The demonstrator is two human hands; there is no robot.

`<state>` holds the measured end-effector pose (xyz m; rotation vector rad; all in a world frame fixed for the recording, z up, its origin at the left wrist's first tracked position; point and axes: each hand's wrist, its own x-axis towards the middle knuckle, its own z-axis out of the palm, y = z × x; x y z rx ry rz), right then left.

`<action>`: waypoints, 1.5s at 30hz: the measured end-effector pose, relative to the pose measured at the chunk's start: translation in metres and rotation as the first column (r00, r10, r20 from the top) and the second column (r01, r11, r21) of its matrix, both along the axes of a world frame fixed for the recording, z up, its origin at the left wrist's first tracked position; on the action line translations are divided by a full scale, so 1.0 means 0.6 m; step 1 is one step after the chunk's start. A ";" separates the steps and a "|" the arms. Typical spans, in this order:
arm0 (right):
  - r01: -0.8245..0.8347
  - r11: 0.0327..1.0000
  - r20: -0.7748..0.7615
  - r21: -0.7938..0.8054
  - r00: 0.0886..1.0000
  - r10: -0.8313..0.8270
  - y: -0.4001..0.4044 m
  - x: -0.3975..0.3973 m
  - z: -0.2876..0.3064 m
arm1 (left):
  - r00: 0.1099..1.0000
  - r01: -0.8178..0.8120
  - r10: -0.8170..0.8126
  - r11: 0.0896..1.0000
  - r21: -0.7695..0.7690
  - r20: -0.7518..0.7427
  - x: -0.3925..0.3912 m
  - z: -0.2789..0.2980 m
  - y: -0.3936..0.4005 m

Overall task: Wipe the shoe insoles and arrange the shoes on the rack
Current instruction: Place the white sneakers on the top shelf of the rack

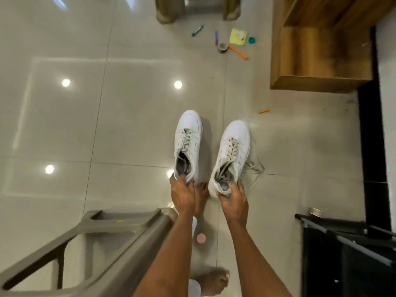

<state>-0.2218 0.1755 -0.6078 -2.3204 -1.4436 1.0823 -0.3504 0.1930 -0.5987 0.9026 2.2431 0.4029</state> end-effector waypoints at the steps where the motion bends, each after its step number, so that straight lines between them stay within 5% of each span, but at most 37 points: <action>1: 0.041 0.999 0.007 -0.014 0.999 -0.041 -0.011 0.013 0.018 | 0.999 0.037 -0.037 0.999 0.005 0.025 0.011 0.022 0.000; 6: 0.267 0.964 0.037 -0.008 0.963 -0.267 -0.064 0.093 0.069 | 0.934 0.355 -0.355 0.935 -0.003 0.035 0.079 0.065 -0.017; 12: 0.463 0.885 0.098 0.040 0.880 -0.465 -0.105 0.178 0.058 | 0.723 0.690 -0.690 0.723 -0.015 -0.003 0.199 0.053 -0.019; 21: 0.570 0.821 0.089 0.030 0.817 -0.570 -0.112 0.261 0.042 | 0.644 0.755 -0.765 0.632 0.174 -0.021 0.293 -0.010 -0.015; 29: 0.598 0.798 0.068 -0.078 0.802 -0.594 -0.146 0.262 0.129 | 0.514 0.842 -0.854 0.484 0.238 -0.077 0.273 0.029 -0.015; 45: 0.623 0.782 0.270 0.012 0.751 -0.603 -0.295 0.060 0.537 | 0.305 0.851 -0.951 0.253 0.460 -0.041 0.101 0.370 -0.099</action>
